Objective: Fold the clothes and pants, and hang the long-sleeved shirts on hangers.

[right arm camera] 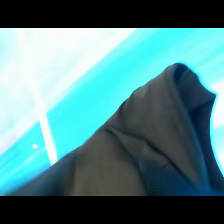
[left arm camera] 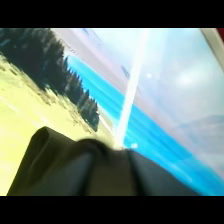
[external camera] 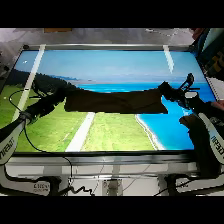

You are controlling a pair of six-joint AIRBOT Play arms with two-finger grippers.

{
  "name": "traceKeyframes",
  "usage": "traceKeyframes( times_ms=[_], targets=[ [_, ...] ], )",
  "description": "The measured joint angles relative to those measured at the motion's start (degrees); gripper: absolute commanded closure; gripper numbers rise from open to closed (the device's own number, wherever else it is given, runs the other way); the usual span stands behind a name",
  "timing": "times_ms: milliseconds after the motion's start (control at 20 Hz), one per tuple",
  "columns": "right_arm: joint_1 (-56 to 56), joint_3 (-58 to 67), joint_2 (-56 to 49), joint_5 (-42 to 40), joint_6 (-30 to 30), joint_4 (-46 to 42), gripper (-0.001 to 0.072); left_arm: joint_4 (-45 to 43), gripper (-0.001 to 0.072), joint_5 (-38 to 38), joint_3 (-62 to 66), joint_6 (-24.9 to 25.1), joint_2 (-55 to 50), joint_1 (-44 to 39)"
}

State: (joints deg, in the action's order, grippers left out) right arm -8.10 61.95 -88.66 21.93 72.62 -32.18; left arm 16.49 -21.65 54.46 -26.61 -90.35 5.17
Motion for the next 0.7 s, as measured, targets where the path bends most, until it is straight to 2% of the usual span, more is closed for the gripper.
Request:
traceKeyframes(
  times_ms=[150,350,500,700],
  targets=[
    [0.02,1.29,-1.38,2.32,-0.17,-1.92,0.0023,-1.64,0.0000,-2.45,1.05,0.04,-1.55,0.48],
    [0.02,1.86,-1.99,7.76,-0.90,-5.84,0.0023,-10.49,0.0003,-7.96,1.55,-1.16,-2.16,3.87],
    [0.02,2.01,-2.12,14.27,-3.69,-8.41,0.0023,-22.21,0.0010,-11.91,2.36,-9.14,-2.45,7.54],
    [0.02,2.08,-2.14,19.63,-5.49,-9.68,0.0025,-45.13,0.0013,-23.76,7.61,-23.98,-4.39,12.07]
  ],
)
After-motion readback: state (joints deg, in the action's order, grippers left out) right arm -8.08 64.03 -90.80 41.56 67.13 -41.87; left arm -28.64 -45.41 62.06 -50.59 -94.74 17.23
